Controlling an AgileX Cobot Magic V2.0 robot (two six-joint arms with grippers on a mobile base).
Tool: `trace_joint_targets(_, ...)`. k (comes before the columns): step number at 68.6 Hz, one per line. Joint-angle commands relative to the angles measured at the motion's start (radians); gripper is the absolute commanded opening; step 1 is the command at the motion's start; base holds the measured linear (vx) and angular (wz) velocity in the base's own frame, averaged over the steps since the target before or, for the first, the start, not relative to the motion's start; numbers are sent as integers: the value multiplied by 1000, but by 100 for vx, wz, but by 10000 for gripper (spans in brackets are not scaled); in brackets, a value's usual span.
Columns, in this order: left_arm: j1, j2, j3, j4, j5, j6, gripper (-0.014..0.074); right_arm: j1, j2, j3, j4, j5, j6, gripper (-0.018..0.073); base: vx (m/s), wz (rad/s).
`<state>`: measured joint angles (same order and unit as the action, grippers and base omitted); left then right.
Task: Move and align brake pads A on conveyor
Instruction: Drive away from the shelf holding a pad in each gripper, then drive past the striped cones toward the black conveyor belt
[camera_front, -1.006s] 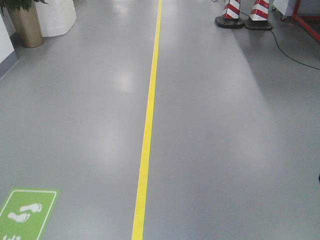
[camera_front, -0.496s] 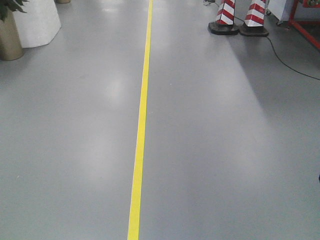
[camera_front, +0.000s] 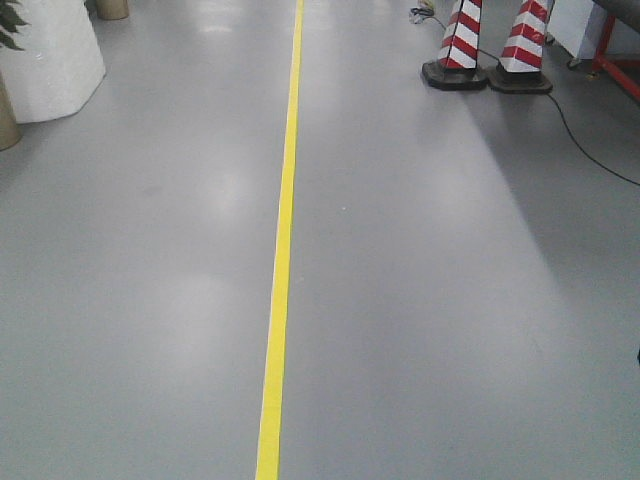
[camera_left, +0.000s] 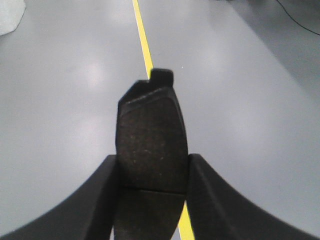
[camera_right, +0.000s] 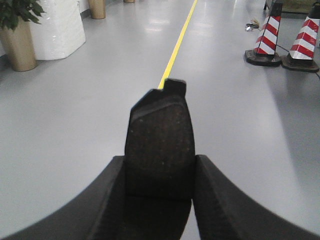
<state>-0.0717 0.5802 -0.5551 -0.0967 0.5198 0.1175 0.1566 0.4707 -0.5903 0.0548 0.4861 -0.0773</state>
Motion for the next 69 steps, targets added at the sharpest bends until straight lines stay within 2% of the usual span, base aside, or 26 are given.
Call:
trace_joint_targets(1,-7,4,-34,-11,-93,-4,-6,-5,5,-31,-4,-98,-4,-7,71,-3)
trace_joint_targets(69,-7,4,-34,-11,-93,-4,-6,-5,5,-31,-4,-98,-4,-7,75,-8)
